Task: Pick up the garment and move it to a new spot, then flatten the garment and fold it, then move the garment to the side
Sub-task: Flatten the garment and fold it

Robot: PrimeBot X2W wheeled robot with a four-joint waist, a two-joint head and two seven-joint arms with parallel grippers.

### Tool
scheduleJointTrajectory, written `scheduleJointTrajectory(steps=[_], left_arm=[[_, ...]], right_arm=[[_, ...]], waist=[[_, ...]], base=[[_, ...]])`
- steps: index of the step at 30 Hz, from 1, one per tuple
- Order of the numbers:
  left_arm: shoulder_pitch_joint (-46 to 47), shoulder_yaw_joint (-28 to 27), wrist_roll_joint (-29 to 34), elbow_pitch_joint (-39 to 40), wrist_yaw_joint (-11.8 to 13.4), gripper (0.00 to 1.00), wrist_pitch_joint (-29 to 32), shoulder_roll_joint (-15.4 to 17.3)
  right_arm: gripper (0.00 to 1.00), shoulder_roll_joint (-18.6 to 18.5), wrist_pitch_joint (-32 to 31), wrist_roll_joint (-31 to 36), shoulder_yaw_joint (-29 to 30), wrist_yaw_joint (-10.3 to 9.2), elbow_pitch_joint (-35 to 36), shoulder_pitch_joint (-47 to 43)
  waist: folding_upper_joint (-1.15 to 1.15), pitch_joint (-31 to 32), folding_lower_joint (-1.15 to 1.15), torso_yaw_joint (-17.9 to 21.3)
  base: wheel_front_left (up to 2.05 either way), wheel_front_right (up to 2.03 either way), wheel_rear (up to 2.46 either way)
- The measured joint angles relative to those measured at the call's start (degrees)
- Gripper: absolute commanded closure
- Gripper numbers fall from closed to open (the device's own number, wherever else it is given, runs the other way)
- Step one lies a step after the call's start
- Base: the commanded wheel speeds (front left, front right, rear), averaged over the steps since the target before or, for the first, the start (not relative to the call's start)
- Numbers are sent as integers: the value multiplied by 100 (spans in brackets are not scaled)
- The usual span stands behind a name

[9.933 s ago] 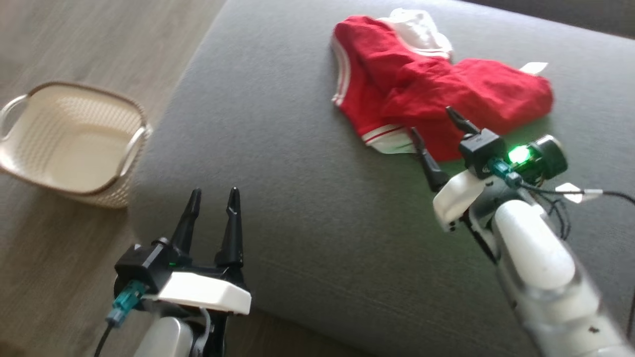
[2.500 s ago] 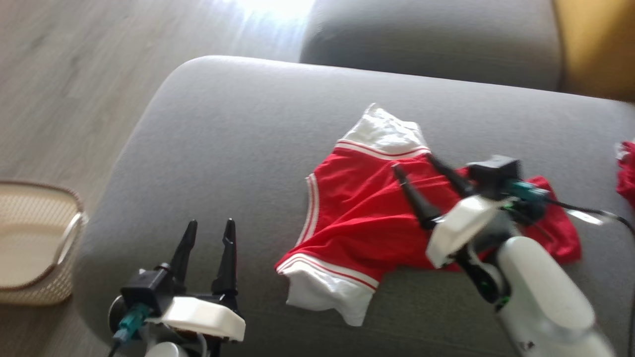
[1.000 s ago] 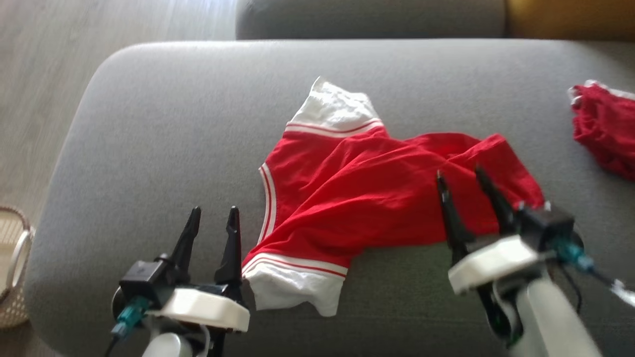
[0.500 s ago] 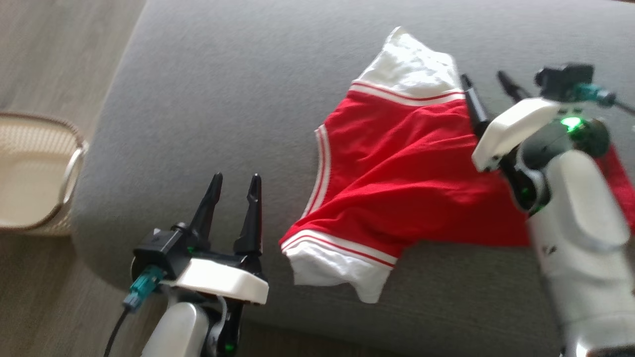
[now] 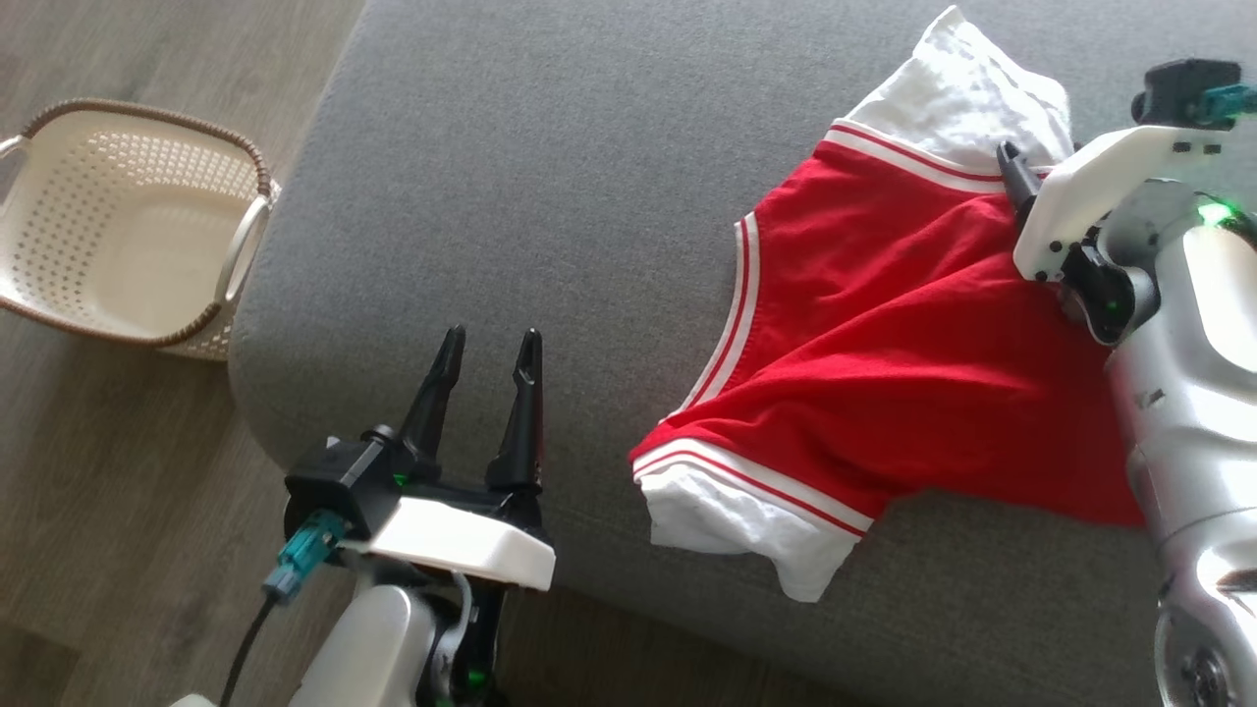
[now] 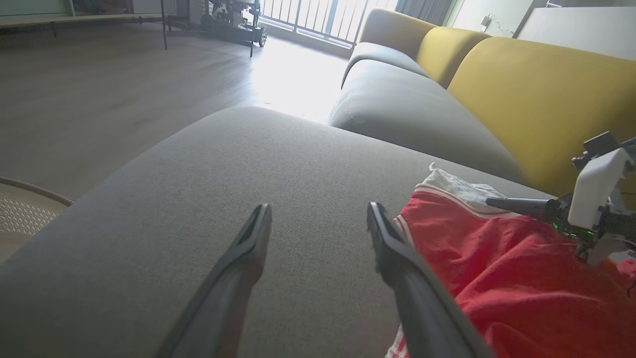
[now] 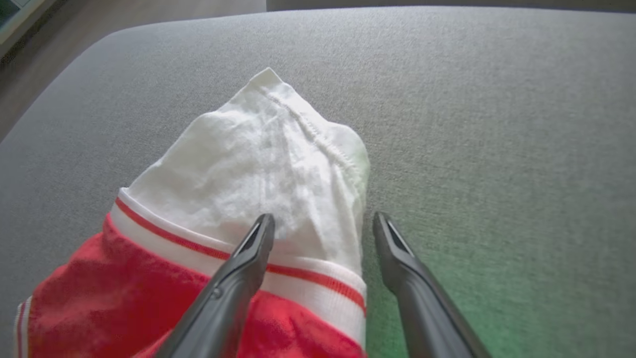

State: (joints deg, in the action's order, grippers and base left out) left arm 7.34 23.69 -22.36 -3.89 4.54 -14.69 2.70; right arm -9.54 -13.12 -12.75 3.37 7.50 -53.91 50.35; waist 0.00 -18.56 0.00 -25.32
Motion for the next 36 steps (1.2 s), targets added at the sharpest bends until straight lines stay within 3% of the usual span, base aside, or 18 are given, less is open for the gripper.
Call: scheduleJointTrajectory(steps=[6,7,8,9,15,24,36], left_arm=[[2,40,-10,10,1,0,0,0],[3,49,-47,12,2,0,0,0],[8,66,-59,13,12,0,0,0],[13,94,-59,15,30,0,0,0],[38,160,-123,21,52,0,0,-3],[40,215,-240,36,59,0,0,-3],[49,364,-352,120,101,0,0,-8]], right_arm=[[0,2,-155,57,-4,0,-476,330],[27,1,-182,57,-48,0,-527,381],[87,0,-207,57,-121,0,-571,431],[100,-7,-201,49,-193,0,-579,455],[100,-80,-26,-222,-530,0,-613,589],[100,-178,867,-439,-1015,0,-455,1800],[100,-334,2458,240,-1140,0,-1292,2594]], waist=[[0,-70,0,-81],[0,-78,0,-89],[0,-87,0,-99],[0,-95,0,-110],[0,-99,0,-200],[0,-135,0,-422],[0,-339,0,-706]], base=[[0,0,0],[0,0,0],[0,0,0],[0,0,0],[0,0,0],[0,0,0],[0,0,0]])
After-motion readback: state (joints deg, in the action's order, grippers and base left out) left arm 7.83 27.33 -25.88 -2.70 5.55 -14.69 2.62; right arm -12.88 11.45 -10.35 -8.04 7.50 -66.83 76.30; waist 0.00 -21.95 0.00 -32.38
